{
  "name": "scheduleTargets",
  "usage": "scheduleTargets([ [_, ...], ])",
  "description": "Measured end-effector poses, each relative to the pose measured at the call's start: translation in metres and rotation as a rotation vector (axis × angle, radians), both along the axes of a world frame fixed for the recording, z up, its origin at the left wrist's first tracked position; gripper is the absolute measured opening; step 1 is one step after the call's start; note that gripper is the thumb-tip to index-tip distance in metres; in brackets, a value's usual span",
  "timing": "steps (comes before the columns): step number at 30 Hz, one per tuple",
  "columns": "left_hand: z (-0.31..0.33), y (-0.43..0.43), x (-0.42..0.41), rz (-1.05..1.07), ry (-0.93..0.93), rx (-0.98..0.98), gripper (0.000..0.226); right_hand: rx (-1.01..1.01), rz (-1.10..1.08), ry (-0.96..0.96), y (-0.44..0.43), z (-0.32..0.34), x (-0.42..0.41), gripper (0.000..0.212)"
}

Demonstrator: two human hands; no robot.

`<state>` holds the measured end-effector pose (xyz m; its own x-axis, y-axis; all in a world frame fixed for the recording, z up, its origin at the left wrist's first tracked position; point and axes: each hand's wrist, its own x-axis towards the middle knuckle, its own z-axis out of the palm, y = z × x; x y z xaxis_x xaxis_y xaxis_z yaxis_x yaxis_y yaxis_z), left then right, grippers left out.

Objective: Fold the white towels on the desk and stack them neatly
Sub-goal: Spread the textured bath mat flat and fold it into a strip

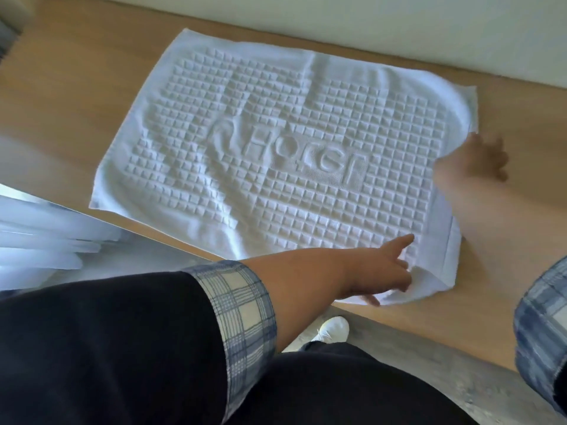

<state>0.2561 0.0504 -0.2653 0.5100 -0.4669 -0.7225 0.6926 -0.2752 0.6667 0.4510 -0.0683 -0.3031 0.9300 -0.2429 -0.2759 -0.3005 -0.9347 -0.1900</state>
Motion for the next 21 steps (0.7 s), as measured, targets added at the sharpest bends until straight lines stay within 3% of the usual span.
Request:
scheduleTargets([
  [2,0.001,0.008,-0.003,-0.047,0.076,-0.06,0.072,0.057,0.229,-0.028,0.045,0.005,-0.015,0.062],
  [3,0.0,0.017,-0.003,-0.076,0.013,-0.003,0.064,0.082,0.357,-0.03,0.073,0.007,-0.024,0.063],
  [8,-0.009,0.132,-0.022,0.032,-0.673,0.614,0.036,0.275,0.768,0.046,0.212,0.003,-0.094,0.058],
  [11,-0.04,0.23,-0.053,-0.067,-0.981,0.936,0.039,0.407,0.835,0.007,0.281,-0.009,-0.128,0.049],
  [13,-0.064,0.292,-0.076,-0.113,-0.816,1.118,0.061,0.375,0.894,0.003,0.316,-0.021,-0.138,0.048],
  [15,-0.086,0.344,-0.096,-0.158,-0.59,1.22,0.073,0.204,0.99,0.047,0.337,-0.036,-0.145,0.054],
  [17,-0.097,0.382,-0.111,-0.165,-0.527,1.252,0.075,0.073,1.049,0.084,0.34,-0.048,-0.151,0.061],
  [21,-0.098,0.409,-0.123,-0.039,-0.453,1.265,0.078,0.017,1.034,0.077,0.34,-0.051,-0.156,0.07],
])
